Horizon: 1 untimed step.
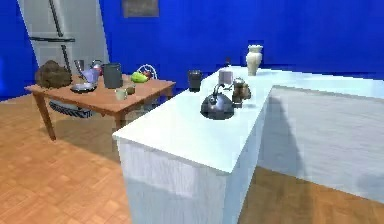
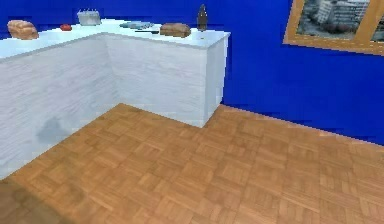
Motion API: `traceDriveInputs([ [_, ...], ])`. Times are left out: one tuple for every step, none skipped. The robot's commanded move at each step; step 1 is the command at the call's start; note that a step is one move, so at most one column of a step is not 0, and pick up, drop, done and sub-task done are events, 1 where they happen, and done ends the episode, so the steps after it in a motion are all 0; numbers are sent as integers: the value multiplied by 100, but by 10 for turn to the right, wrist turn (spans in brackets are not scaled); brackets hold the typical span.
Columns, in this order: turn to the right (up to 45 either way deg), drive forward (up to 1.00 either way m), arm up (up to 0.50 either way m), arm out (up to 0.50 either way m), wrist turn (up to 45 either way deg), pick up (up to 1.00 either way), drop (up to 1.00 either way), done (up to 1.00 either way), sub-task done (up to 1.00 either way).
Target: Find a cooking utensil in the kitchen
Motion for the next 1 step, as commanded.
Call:
traceDriveInputs([
  [0, 0, 0, 0, 0, 0, 0, 100, 0],
])
